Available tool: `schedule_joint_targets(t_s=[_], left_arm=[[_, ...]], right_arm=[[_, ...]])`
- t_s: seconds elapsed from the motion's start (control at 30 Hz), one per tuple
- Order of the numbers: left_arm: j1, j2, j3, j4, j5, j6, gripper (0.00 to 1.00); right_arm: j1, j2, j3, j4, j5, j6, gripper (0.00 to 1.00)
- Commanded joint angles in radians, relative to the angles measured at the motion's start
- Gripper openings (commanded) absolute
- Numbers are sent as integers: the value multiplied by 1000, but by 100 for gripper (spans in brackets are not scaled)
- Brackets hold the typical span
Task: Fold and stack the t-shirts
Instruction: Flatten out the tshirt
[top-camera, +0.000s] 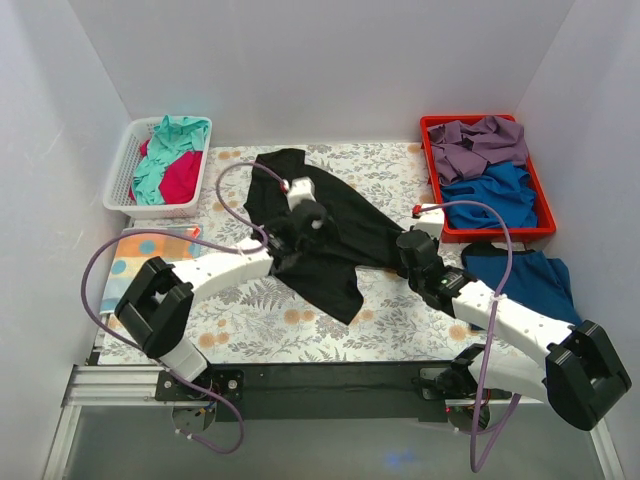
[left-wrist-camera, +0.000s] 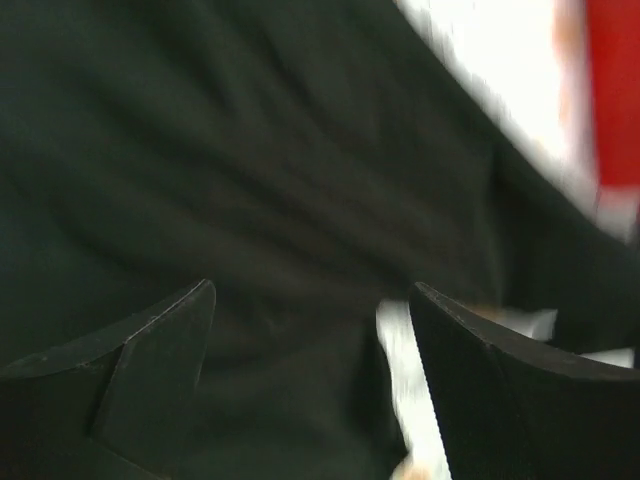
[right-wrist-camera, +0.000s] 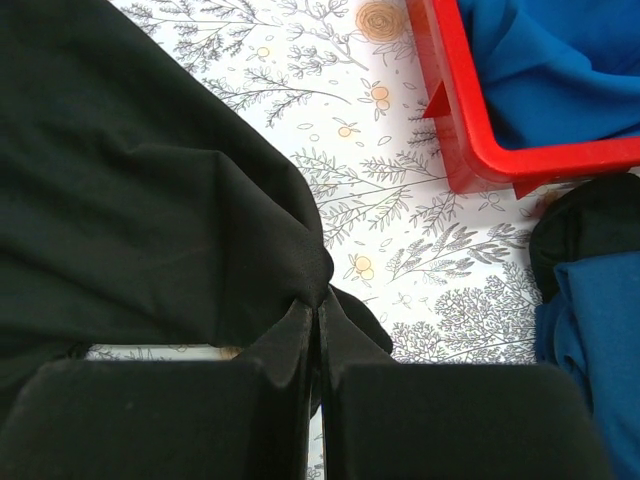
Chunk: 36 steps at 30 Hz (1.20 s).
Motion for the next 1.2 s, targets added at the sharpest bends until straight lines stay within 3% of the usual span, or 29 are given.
schedule_joint_targets(t_s=[0.0,0.27,0.5,0.87,1.17], left_arm=[[-138,-61,-128,-73,-8,-173,76],[-346,-50,-257,-99,-45,-339,67],[-472,43,-210,-135,-42,-394,67],[-590,109,-70,-351,-238,-500,64],[-592,112,-101,-469,-318,-609,66]], right_arm=[[-4,-20,-18,35,-32,41,1],[-5,-63,-57,16,-39,47,1],[-5,-56,-73,15,-41,55,1],[-7,-84,-104,12,-44,61,1],[-7,-115,-115,10,-49,61,1]])
